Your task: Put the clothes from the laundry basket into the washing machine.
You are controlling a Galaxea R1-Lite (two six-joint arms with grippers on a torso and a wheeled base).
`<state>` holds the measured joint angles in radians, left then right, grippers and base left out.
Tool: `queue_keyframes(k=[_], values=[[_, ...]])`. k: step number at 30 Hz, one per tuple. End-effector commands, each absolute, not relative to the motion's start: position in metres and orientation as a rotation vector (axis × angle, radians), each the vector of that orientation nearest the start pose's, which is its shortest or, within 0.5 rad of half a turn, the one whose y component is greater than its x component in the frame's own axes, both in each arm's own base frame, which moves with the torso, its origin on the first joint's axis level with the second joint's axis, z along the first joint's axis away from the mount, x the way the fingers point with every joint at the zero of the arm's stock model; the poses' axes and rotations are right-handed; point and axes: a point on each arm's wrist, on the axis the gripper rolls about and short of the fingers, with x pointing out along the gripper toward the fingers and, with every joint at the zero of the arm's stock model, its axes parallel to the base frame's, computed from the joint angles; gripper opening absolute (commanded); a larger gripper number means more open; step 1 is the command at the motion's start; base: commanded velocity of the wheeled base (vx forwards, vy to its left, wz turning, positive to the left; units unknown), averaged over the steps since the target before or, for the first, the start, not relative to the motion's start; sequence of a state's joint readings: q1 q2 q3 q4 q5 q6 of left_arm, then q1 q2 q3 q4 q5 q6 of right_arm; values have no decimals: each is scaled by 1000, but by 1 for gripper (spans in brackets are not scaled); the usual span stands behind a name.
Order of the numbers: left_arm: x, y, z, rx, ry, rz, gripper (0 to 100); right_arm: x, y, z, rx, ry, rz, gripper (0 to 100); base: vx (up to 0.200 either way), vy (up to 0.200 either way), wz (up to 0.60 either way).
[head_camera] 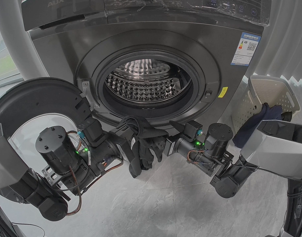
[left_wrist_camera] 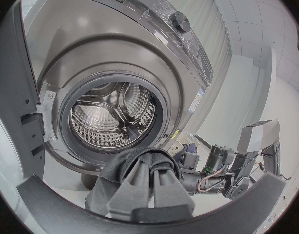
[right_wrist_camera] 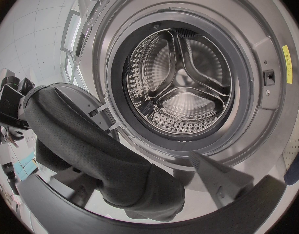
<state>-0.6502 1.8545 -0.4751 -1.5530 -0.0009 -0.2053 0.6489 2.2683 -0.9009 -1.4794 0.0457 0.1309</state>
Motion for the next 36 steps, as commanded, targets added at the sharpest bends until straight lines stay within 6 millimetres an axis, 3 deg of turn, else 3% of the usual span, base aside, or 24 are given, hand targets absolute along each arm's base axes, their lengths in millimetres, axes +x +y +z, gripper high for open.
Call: queue_keyframes(k=[1,7,16,17,22,24,36], values=[[235,-175,145,-250,-89,-654,0,318,241,99,170,-96,699,0,0,0,0],[239,-173,137,-241,-62,-639,0,299,226,126,170,-124,705,0,0,0,0],[245,-175,129,-237,-37,-642,0,280,227,136,177,-132,740,0,0,0,0],[245,-175,128,-235,-32,-648,100,279,227,137,178,-134,742,0,0,0,0],[246,-177,128,-249,-25,-694,100,274,232,143,192,-153,763,0,0,0,0],[246,-178,121,-252,3,-693,100,270,232,155,206,-184,771,0,0,0,0],[245,-177,82,-198,147,-676,100,274,235,181,243,-277,759,0,0,0,0]])
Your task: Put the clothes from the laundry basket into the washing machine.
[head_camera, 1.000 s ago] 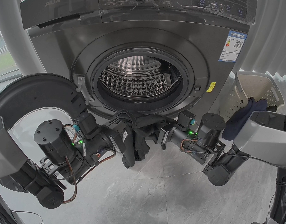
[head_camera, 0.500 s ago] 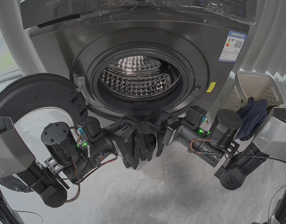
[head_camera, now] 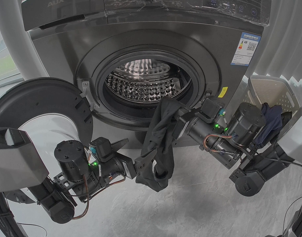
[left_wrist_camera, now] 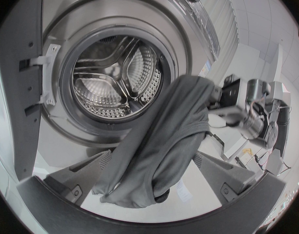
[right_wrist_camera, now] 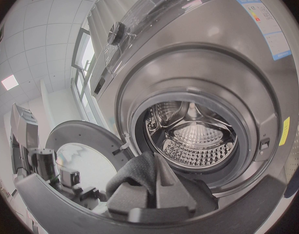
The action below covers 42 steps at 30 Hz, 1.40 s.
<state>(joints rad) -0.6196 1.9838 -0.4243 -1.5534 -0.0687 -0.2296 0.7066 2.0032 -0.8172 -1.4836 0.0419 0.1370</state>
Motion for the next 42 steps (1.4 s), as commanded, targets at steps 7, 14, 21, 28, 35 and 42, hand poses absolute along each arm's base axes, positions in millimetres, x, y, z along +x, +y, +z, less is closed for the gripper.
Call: queue_keyframes(k=[7,14,21,28,35,42], values=[[236,-175,76,-186,187,-685,100,282,240,195,267,-330,731,0,0,0,0],[221,-177,62,-162,270,-741,100,290,247,196,275,-341,720,0,0,0,0],[221,-197,30,-124,364,-792,100,296,253,192,278,-345,720,0,0,0,0],[242,-227,10,-127,340,-821,100,293,254,192,283,-339,728,0,0,0,0],[262,-249,6,-153,273,-829,100,291,251,191,281,-335,727,0,0,0,0],[274,-256,1,-169,245,-817,100,289,250,186,278,-316,727,0,0,0,0]])
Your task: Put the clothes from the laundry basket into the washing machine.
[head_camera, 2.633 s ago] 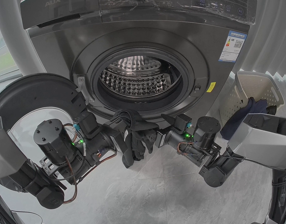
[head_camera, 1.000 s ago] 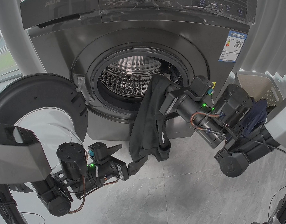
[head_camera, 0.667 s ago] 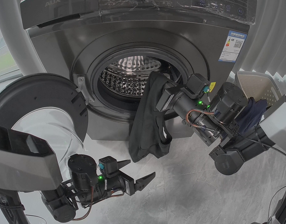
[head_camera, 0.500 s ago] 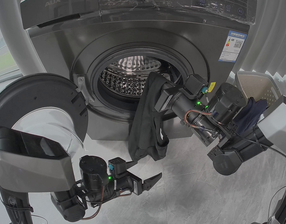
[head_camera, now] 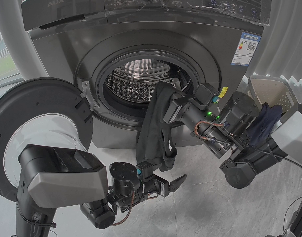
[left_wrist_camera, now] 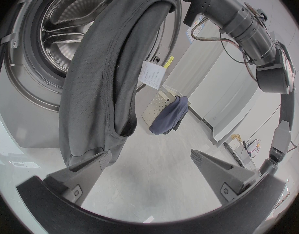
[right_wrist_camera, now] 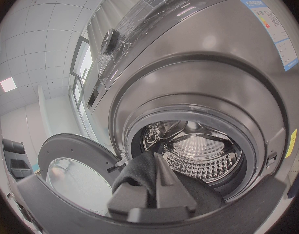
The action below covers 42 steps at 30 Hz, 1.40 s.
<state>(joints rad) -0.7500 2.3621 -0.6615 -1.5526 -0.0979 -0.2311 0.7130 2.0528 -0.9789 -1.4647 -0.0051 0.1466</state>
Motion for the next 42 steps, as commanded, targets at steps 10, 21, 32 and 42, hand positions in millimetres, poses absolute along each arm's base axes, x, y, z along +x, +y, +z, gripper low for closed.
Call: queue_keyframes(k=[10,21,32,42], values=[[316,-280,-15,-205,118,-676,100,282,255,188,295,-313,738,0,0,0,0],[345,-276,-12,-235,34,-559,0,282,254,189,299,-315,735,0,0,0,0],[344,-259,5,-235,27,-503,0,285,245,184,297,-299,712,0,0,0,0],[260,-194,80,-207,93,-537,0,276,200,166,267,-233,638,0,0,0,0]])
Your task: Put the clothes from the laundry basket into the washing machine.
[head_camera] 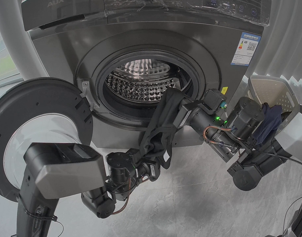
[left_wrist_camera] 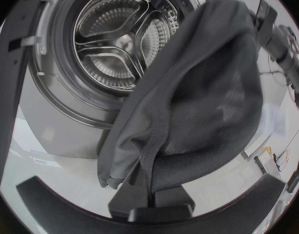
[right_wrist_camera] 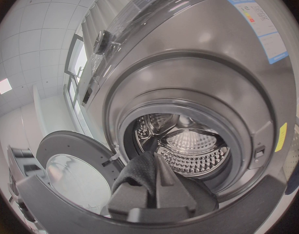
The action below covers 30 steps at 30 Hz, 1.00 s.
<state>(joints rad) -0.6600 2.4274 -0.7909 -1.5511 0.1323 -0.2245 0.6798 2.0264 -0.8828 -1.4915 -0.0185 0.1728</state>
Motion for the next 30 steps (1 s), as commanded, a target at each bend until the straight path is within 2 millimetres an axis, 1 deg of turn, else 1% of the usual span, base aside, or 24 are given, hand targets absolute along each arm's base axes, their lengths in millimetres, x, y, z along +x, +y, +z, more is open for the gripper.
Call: queue_keyframes(k=[1,2,3,5,8,13,16,18,19,21,24,30], values=[[254,-181,90,-220,82,-523,0,268,195,165,267,-217,640,0,0,0,0],[252,-178,93,-222,75,-519,0,266,193,165,267,-210,640,0,0,0,0],[245,-166,104,-227,54,-509,0,259,188,164,273,-194,640,0,0,0,0],[238,-155,116,-232,29,-512,0,254,184,163,271,-178,639,0,0,0,0],[236,-142,127,-236,-8,-488,0,258,175,157,279,-154,610,0,0,0,0],[240,-132,140,-257,-64,-453,0,263,166,153,278,-139,579,0,0,0,0],[247,-128,163,-264,-168,-444,0,265,159,153,264,-141,556,0,0,0,0],[247,-128,163,-264,-168,-444,0,265,159,153,264,-141,556,0,0,0,0],[244,-125,187,-278,-259,-463,0,264,158,150,262,-128,554,0,0,0,0],[243,-123,198,-286,-301,-476,0,264,159,147,259,-116,554,0,0,0,0],[246,-122,202,-276,-323,-480,0,263,159,147,262,-117,553,0,0,0,0],[246,-122,202,-271,-324,-483,0,265,160,158,276,-160,554,0,0,0,0]])
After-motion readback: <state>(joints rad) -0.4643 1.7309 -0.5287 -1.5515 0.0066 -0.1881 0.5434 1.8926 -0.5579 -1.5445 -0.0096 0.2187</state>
